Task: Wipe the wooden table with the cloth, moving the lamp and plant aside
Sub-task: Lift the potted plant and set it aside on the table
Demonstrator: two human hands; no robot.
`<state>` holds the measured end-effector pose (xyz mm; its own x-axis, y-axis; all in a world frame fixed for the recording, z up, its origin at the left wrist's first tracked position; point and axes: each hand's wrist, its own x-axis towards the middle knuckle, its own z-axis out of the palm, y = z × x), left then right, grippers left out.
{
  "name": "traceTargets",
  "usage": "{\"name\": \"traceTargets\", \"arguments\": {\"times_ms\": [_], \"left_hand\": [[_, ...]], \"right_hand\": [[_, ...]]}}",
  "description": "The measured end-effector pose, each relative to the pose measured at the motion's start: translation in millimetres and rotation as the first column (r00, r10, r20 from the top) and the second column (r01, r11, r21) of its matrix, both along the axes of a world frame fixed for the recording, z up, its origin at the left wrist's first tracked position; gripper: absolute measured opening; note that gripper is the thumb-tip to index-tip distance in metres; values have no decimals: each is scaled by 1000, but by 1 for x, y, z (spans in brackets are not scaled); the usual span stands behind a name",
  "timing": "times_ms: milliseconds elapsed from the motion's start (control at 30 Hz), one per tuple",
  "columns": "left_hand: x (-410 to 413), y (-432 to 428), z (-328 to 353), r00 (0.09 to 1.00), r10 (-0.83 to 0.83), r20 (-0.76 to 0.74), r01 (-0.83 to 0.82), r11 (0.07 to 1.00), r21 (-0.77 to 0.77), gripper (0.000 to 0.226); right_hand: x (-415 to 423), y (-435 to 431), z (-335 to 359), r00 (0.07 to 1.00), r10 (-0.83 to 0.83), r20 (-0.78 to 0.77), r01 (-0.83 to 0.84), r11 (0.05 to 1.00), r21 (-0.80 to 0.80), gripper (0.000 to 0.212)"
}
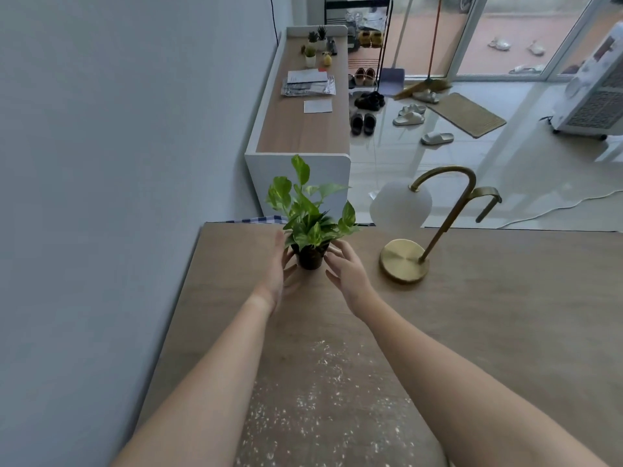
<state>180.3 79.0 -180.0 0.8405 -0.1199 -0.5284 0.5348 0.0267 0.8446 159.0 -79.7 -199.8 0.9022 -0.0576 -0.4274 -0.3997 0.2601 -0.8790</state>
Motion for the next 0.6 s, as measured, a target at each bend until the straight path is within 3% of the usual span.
{"name": "traceTargets", "arguments": {"times_ms": [133, 300, 433, 600], "left_hand": [[-6, 6, -7, 1000, -5, 6, 5, 1000, 1, 85], [-18, 11, -2, 996, -28, 83, 20, 995, 93, 75], [-59, 37, -11, 963, -60, 261, -32, 943, 332, 62], [-151, 92, -47, 873, -274, 404, -65, 755, 652, 56]], "right_hand": [[-5, 2, -4, 1000, 10, -8, -11, 1000, -23, 33], [-17, -4, 0, 999, 50, -16, -51, 997, -63, 56], [-57, -23, 1, 997, 26, 76, -6, 967, -255, 50], [-161, -54, -7, 988, 24, 152, 68, 819, -570, 40]]}}
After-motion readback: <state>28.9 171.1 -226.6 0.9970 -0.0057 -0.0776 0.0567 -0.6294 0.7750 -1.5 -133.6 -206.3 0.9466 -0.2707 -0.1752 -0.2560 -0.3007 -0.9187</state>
